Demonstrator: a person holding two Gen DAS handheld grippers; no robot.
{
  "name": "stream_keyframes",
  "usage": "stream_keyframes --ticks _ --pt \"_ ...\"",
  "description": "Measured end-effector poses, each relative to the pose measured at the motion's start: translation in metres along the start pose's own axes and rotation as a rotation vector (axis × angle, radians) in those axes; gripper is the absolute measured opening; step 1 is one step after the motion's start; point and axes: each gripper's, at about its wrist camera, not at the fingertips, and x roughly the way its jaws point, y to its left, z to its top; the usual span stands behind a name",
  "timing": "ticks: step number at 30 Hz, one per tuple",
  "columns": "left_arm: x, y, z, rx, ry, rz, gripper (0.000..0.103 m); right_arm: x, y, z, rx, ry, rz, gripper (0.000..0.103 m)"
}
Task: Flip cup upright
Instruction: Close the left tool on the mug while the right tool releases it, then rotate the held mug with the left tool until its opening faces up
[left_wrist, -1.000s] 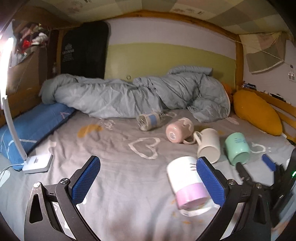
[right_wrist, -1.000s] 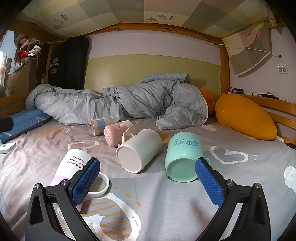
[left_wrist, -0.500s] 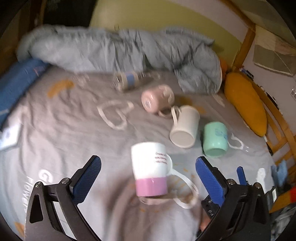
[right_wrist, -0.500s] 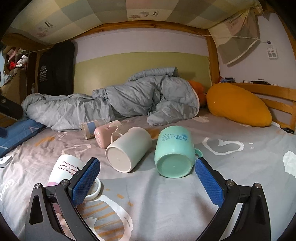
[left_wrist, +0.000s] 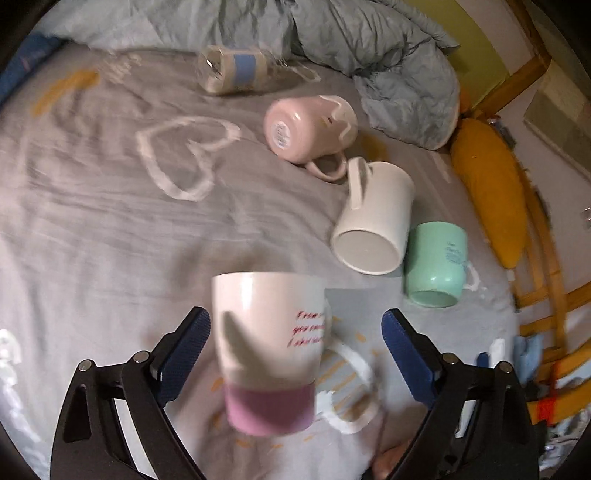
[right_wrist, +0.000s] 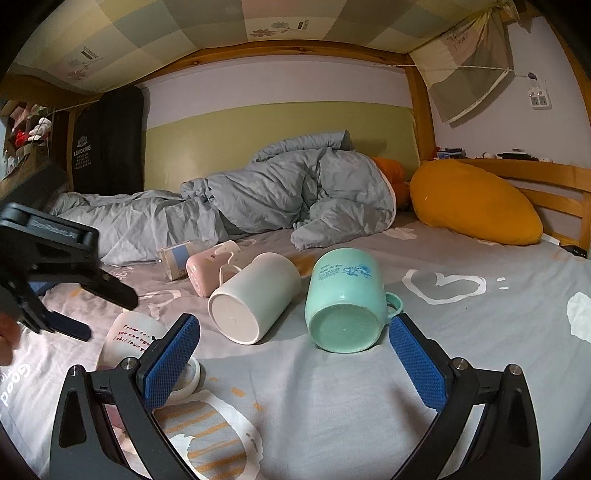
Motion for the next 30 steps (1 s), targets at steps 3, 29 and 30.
stream_keyframes --ticks 3,29,30 --pt "0.009 0.007 0.002 -0.023 0.002 -0.018 0.093 0.003 0.0 0.001 0.0 0.01 0.011 0.103" --pt "-0.03 -0.021 -0.014 0.208 -0.232 0.109 0.076 0.006 -0.001 -0.001 0.013 0.027 0.017 0.103" --pt "-0.038 -0.026 -0.018 0.24 -0.27 0.128 0.076 0.006 -0.001 -0.001 0.012 0.027 0.017 0.103"
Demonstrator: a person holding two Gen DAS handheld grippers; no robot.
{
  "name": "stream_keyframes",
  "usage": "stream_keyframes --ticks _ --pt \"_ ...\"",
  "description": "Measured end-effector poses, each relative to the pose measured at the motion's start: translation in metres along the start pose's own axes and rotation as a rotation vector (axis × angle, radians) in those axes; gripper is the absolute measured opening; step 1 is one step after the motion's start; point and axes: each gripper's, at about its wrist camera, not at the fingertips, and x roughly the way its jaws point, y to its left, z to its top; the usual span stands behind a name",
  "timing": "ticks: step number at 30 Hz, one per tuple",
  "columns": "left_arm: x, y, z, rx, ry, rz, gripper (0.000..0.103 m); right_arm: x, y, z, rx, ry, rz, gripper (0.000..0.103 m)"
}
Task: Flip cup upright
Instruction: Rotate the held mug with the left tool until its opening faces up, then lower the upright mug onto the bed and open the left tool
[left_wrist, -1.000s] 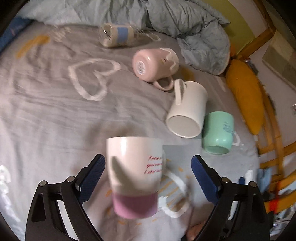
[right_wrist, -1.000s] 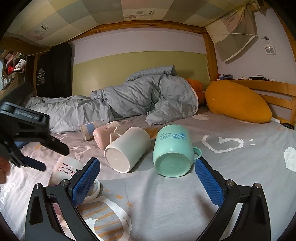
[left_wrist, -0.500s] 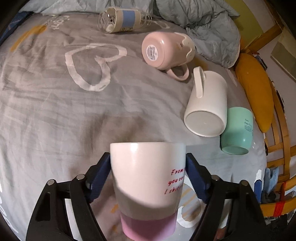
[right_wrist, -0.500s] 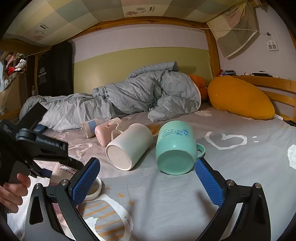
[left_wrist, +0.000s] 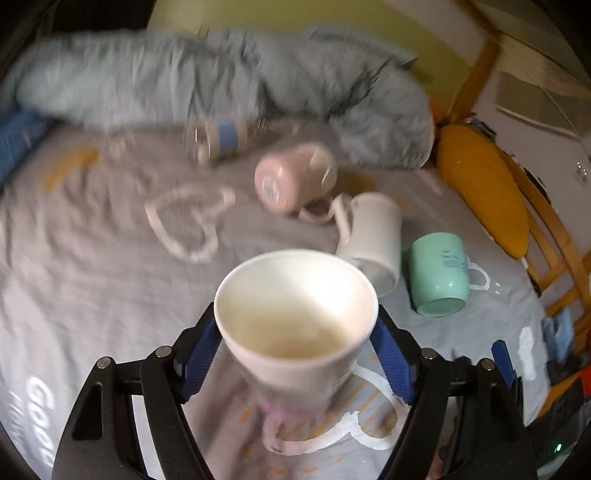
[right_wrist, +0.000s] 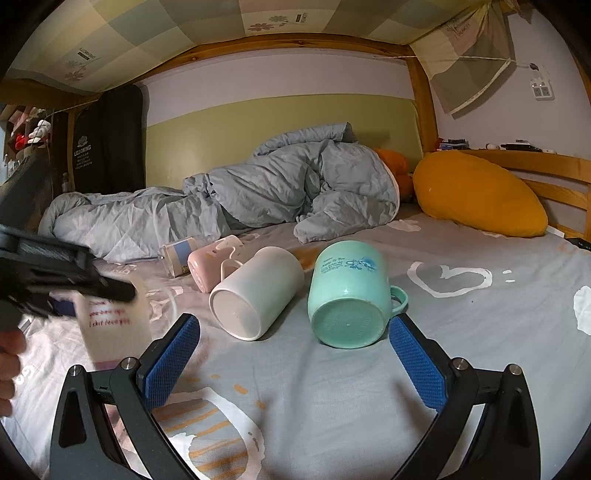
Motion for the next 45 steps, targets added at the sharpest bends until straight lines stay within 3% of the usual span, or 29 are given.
stream_keyframes --ticks 5,11,15,20,24,30,39,41,45 --pt "-0.023 -0.016 -0.001 0.126 -0.134 0.118 0.076 -0.001 0.001 0.0 -0.003 -0.004 -0.007 0.103" --pt "-0.03 -0.02 -0.01 0.172 -0.233 0.138 0.076 -0.002 -0.003 0.0 0.017 -0.01 -0.013 0.103" --pt "-0.028 -0.018 -0.014 0.161 -0.286 0.217 0.076 -0.002 -0.005 0.0 0.025 -0.009 -0.011 0.103" --pt "-0.022 -0.009 -0.018 0.132 -0.308 0.14 0.077 -0.002 -0.005 0.0 0.022 -0.009 -0.012 0.103" --pt "-0.006 0.001 -0.024 0.086 -0.275 0.192 0.077 -0.002 -0.005 0.0 0.024 -0.007 -0.01 0.103" --pt "0.015 0.013 -0.035 0.089 -0.247 0.153 0.077 0.0 -0.004 0.0 0.02 -0.001 -0.005 0.103" --pt "0.012 0.014 -0.045 0.11 -0.284 0.126 0.078 0.001 -0.002 0.0 0.018 0.0 0.001 0.103" --pt "0.003 0.013 -0.047 0.102 -0.322 0.125 0.086 0.001 -0.001 0.0 0.017 0.0 0.001 0.103" --pt "-0.033 0.013 -0.057 0.122 -0.457 0.092 0.093 0.002 0.002 0.0 0.002 -0.001 0.002 0.103"
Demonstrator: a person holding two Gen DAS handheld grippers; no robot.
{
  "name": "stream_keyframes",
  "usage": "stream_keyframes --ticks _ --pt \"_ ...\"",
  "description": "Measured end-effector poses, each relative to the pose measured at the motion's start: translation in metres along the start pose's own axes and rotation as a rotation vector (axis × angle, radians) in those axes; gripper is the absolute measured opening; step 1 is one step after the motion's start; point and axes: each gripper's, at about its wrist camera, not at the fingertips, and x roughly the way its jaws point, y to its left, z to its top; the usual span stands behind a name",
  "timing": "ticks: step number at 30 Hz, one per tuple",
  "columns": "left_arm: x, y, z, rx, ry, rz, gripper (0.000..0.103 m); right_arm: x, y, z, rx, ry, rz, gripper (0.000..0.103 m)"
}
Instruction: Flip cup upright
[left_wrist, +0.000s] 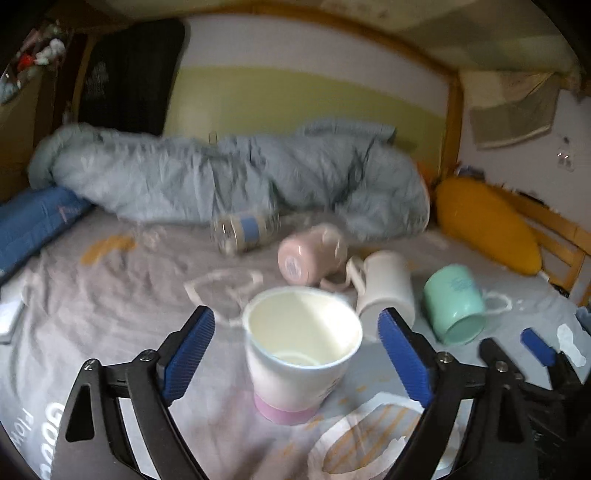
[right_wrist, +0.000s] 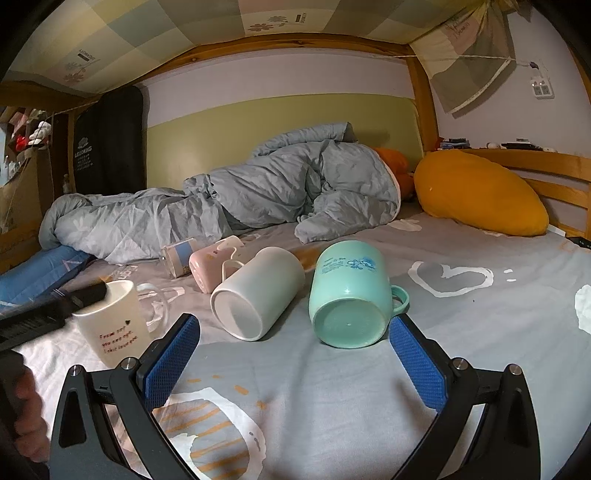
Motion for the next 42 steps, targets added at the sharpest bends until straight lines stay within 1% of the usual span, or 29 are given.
stream_keyframes --ticks 2,5,7,9,10,11,12,13,14,15,17,18,21,22,24,26,28,29,31,33,38,42 --pt "-0.02 -0.001 0.002 0.044 -0.076 0.029 0.103 -0.002 0.001 0.0 -0.007 -0.004 0.001 0.103" --pt "-0.048 -0.002 0.003 0.14 -0.202 0.085 0.103 -0.004 0.004 0.001 -0.019 -0.017 0.008 0.103" --pt "-0.063 -0.001 0.002 0.187 -0.253 0.104 0.103 -0.007 0.005 0.0 -0.028 -0.026 0.013 0.103" --pt "-0.074 0.007 0.003 0.163 -0.253 0.089 0.103 -0.012 0.008 0.0 -0.042 -0.047 0.022 0.103" --pt "-0.082 0.015 0.0 0.126 -0.266 0.093 0.103 -0.016 0.01 0.001 -0.044 -0.064 0.04 0.103" --pt "-0.09 0.022 -0.004 0.096 -0.295 0.099 0.103 -0.022 0.013 0.001 -0.043 -0.086 0.062 0.103" --pt "-0.099 0.029 -0.01 0.073 -0.344 0.11 0.103 -0.027 0.014 0.001 -0.036 -0.105 0.082 0.103" --pt "-0.105 0.034 -0.014 0.066 -0.377 0.131 0.103 -0.032 0.016 0.001 -0.026 -0.122 0.105 0.103" --pt "-0.107 0.039 -0.015 0.068 -0.382 0.147 0.103 -0.036 0.019 0.001 -0.016 -0.132 0.124 0.103" --pt "-0.103 0.046 -0.013 0.065 -0.357 0.137 0.103 -0.037 0.024 0.001 -0.016 -0.134 0.136 0.103" --pt "-0.094 0.062 -0.008 0.039 -0.285 0.043 0.103 -0.038 0.039 0.0 -0.068 -0.133 0.13 0.103" --pt "-0.093 0.067 -0.008 0.03 -0.279 0.036 0.103 -0.038 0.046 -0.001 -0.102 -0.138 0.12 0.103" --pt "-0.095 0.073 -0.013 0.076 -0.327 0.076 0.103 -0.039 0.061 -0.006 -0.161 -0.138 0.105 0.103" --pt "-0.094 0.072 -0.017 0.096 -0.325 0.08 0.103 -0.038 0.063 -0.006 -0.166 -0.134 0.103 0.103" --pt "-0.087 0.073 -0.025 0.128 -0.312 0.106 0.103 -0.037 0.066 -0.007 -0.163 -0.132 0.085 0.103" --pt "-0.079 0.075 -0.039 0.128 -0.301 0.138 0.103 -0.04 0.065 -0.008 -0.138 -0.143 0.082 0.103" --pt "-0.066 0.079 -0.042 0.103 -0.23 0.155 0.103 -0.039 0.066 -0.009 -0.115 -0.14 0.099 0.103" --pt "-0.064 0.08 -0.041 0.087 -0.227 0.156 0.103 -0.037 0.066 -0.009 -0.116 -0.131 0.102 0.103" --pt "-0.065 0.082 -0.044 0.078 -0.228 0.128 0.103 -0.029 0.069 -0.009 -0.128 -0.097 0.1 0.103" --pt "-0.065 0.082 -0.045 0.076 -0.224 0.131 0.103 -0.022 0.072 -0.009 -0.139 -0.071 0.1 0.103" --pt "-0.063 0.075 -0.047 0.1 -0.216 0.167 0.103 -0.021 0.077 -0.011 -0.173 -0.072 0.091 0.103" --pt "-0.064 0.075 -0.047 0.098 -0.211 0.166 0.103 -0.02 0.076 -0.011 -0.169 -0.064 0.08 0.103"
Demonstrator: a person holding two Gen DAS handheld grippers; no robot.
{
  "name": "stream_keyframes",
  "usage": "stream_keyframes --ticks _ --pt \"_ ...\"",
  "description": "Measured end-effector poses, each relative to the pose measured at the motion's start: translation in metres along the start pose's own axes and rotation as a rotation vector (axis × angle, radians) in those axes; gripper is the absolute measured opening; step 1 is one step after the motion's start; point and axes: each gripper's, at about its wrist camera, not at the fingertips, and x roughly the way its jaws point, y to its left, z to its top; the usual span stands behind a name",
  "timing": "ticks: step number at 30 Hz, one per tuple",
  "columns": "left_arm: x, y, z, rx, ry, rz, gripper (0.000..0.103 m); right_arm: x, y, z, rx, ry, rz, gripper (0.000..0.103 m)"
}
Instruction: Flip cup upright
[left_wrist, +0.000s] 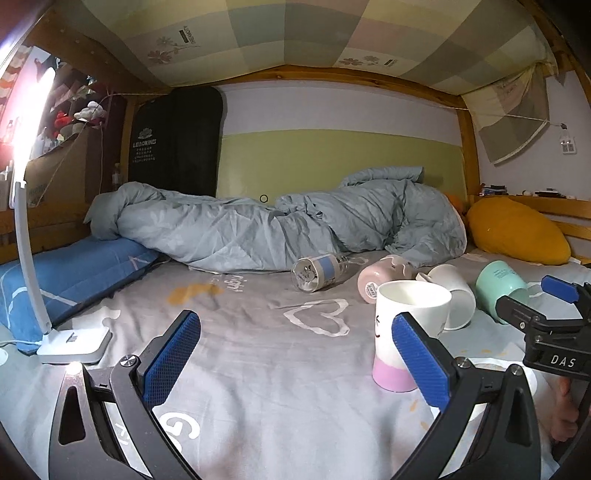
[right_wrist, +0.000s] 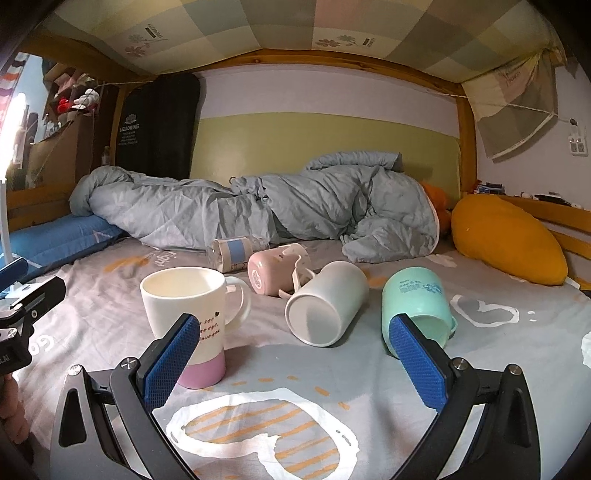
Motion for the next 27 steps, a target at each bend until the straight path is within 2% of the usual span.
stream_keyframes --ticks 7,15,27 --pt "0.0 0.006 -0.001 -0.029 0.008 0.016 0.103 -0.001 -0.001 0.0 -0.001 0.001 -0.001 0.103" --pt "0.005 -0.004 -0.001 0.032 0.023 0.022 0.103 0.004 0.001 -0.001 -0.014 0.015 -0.001 0.103" --pt "0.004 -0.005 -0.002 0.041 0.029 0.023 0.103 0.005 0.001 -0.002 -0.007 0.015 -0.001 0.103"
